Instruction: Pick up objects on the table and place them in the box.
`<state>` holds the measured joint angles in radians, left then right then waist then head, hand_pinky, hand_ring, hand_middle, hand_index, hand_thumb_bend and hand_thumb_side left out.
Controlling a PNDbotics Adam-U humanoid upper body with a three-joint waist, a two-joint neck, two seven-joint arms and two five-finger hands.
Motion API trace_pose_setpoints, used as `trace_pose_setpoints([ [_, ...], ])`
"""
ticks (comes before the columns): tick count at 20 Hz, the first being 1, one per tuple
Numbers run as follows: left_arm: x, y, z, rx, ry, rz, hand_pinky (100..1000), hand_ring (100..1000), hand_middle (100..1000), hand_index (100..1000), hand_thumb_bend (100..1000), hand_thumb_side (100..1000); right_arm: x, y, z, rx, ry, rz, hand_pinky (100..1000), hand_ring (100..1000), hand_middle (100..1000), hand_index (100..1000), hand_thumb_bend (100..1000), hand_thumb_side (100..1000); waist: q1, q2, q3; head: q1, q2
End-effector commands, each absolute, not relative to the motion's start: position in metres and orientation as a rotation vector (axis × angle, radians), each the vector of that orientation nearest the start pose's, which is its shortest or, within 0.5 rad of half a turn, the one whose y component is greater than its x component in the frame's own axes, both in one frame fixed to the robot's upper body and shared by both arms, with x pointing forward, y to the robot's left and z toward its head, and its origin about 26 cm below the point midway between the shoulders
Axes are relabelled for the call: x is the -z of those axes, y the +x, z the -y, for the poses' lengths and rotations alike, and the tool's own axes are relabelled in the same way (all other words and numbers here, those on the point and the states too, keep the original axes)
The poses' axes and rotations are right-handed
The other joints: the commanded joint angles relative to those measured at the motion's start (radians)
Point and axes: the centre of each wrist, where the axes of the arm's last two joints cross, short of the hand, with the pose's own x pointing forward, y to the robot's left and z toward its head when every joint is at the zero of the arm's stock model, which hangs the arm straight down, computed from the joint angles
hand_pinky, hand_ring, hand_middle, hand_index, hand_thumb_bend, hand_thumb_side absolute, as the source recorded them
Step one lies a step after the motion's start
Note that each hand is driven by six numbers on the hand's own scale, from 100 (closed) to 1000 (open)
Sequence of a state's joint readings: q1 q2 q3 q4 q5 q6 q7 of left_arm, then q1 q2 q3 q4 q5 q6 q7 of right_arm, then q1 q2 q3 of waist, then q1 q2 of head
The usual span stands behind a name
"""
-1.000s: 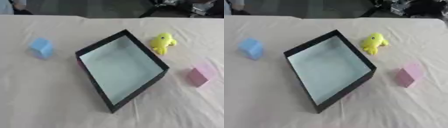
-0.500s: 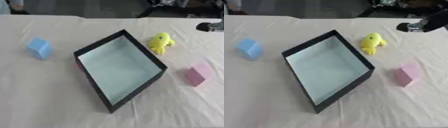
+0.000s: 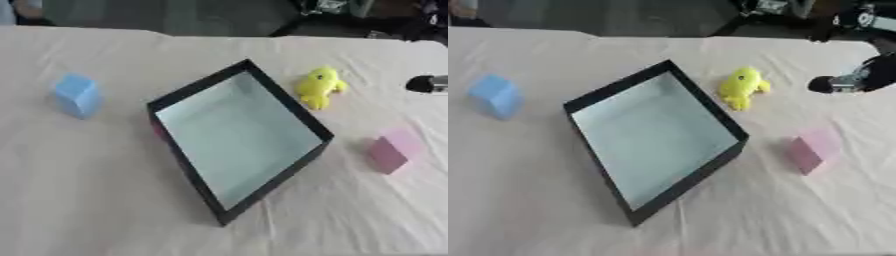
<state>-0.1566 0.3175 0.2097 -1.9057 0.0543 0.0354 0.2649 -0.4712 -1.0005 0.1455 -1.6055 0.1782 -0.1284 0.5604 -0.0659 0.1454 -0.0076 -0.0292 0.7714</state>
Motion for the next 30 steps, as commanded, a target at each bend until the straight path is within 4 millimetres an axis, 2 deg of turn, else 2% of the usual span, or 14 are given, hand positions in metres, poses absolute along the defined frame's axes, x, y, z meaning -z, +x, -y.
trace_pose_setpoints([
  [1,-0.165,0.289,-0.337,-0.111,0.521,2.087,817,731,781,790,105,801,-0.268,0.337,0.388,-1.511,-0.636,1.449,888,831,787,893,572,577,0.0,-0.008,-0.004,-0.008,-0.001],
  [5,-0.165,0.288,-0.338,-0.113,0.53,2.087,816,732,781,790,104,800,-0.257,0.329,0.387,-1.489,-0.618,1.41,886,831,787,892,579,587,-0.003,-0.009,-0.011,-0.018,-0.001],
  [6,-0.165,0.288,-0.338,-0.112,0.53,2.086,816,732,781,790,107,799,-0.254,0.327,0.386,-1.485,-0.613,1.401,885,829,785,890,603,567,-0.003,-0.009,-0.012,-0.019,-0.001],
  [7,-0.165,0.288,-0.338,-0.111,0.53,2.086,816,732,781,790,104,800,-0.252,0.325,0.385,-1.482,-0.61,1.392,885,829,785,890,579,593,-0.003,-0.009,-0.013,-0.02,-0.001],
  [8,-0.165,0.288,-0.338,-0.111,0.53,2.086,816,732,781,789,104,800,-0.249,0.323,0.384,-1.479,-0.606,1.381,884,829,784,889,605,555,-0.003,-0.01,-0.014,-0.022,-0.001],
  [9,-0.165,0.288,-0.338,-0.112,0.53,2.086,816,732,782,789,104,800,-0.246,0.322,0.383,-1.475,-0.605,1.373,884,829,784,889,579,594,-0.002,-0.009,-0.015,-0.023,-0.001],
  [15,-0.164,0.288,-0.338,-0.114,0.527,2.084,816,732,782,789,103,801,-0.234,0.317,0.379,-1.458,-0.612,1.336,881,829,784,892,588,608,0.002,-0.003,-0.021,-0.017,-0.001],
  [20,-0.165,0.289,-0.336,-0.113,0.519,2.088,816,733,782,788,103,801,-0.224,0.315,0.377,-1.456,-0.633,1.3,880,832,786,894,607,630,0.006,0.001,-0.022,-0.003,-0.001],
  [25,-0.163,0.289,-0.337,-0.119,0.518,2.082,815,732,782,788,103,803,-0.21,0.315,0.377,-1.453,-0.652,1.238,879,835,788,894,624,650,0.009,0.006,-0.019,-0.007,-0.001],
  [27,-0.163,0.289,-0.336,-0.12,0.517,2.081,815,732,782,788,104,799,-0.207,0.315,0.378,-1.446,-0.672,1.221,878,836,789,893,632,612,0.009,0.008,-0.019,-0.007,-0.001],
  [28,-0.163,0.289,-0.336,-0.121,0.516,2.082,815,732,782,788,104,803,-0.205,0.315,0.378,-1.446,-0.682,1.209,878,837,789,893,627,658,0.009,0.008,-0.019,-0.008,-0.001],
  [30,-0.163,0.289,-0.336,-0.122,0.514,2.082,815,732,782,787,104,803,-0.201,0.316,0.378,-1.449,-0.69,1.187,878,838,789,892,631,663,0.009,0.01,-0.018,-0.009,-0.001],
])
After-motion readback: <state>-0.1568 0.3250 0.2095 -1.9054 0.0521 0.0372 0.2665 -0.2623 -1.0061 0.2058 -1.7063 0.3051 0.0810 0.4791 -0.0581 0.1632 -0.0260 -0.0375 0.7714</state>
